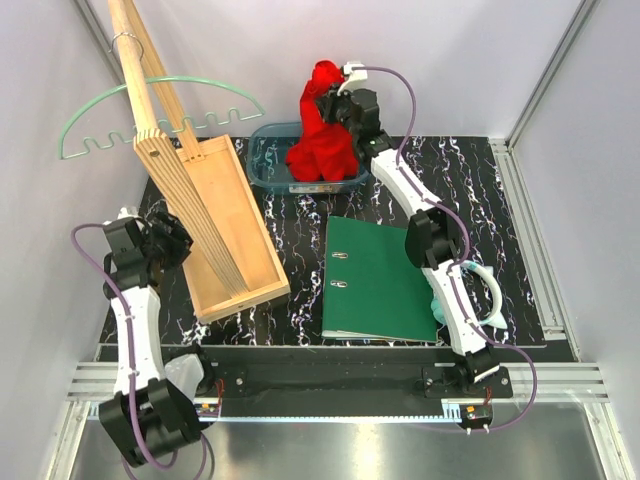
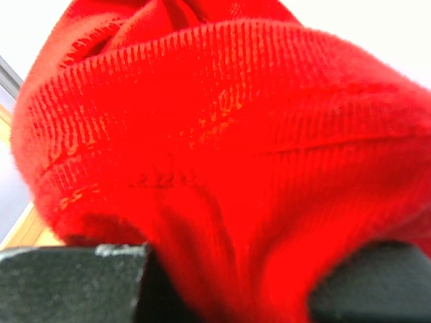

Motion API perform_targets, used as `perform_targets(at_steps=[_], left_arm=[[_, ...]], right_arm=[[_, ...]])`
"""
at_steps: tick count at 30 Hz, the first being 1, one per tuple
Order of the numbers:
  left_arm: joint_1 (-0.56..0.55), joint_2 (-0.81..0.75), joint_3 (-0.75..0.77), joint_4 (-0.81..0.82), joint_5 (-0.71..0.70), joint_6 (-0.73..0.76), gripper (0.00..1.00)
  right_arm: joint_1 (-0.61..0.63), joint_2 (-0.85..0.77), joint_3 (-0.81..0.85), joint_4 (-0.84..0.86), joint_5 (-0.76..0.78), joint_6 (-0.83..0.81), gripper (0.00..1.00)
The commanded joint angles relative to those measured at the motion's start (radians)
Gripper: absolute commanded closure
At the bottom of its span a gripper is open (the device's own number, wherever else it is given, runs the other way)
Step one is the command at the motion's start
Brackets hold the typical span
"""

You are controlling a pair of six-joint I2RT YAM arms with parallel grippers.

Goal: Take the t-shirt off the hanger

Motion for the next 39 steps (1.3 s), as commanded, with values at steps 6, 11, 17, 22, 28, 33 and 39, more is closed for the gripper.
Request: perform_targets(at_steps=[6,11,17,22,28,33,39], left_arm=[[0.003,-0.013,-0.027,0.044,-0.047,-0.038,0.19],[0.003,0.015,-0.045,0.077,-0.019,-0.054,0.20],[0.003,-0.005,-0.082,0.104,-0.004,-0.063,0.20],[0.005,0.010,-0.085,0.120,-0.011,-0.074,0.19],[0.003,0.006,-0.103,0.157,-0.014,-0.112,0.19],[0.003,-0.017,-0.117,0.148,-0.016,-0.130,0.18],[0.005,-0.080,-0.126,0.127,-0.054,-0.158,0.16]], right_arm=[[0.001,-0.003,-0.133,-0.186,-0.041,0.348,1.00],[-0.003,0.086,-0.010,-0.312,-0.106,0.436,1.00],[-0.025,0.136,0.036,-0.449,-0.104,0.482,1.00],[-0.040,0.129,0.059,-0.524,-0.126,0.485,0.79],[-0.039,0.071,0.057,-0.622,-0.101,0.407,0.40],[-0.039,0.004,0.059,-0.717,-0.067,0.370,0.00],[-0.040,-0.072,0.068,-0.818,-0.015,0.295,0.00]])
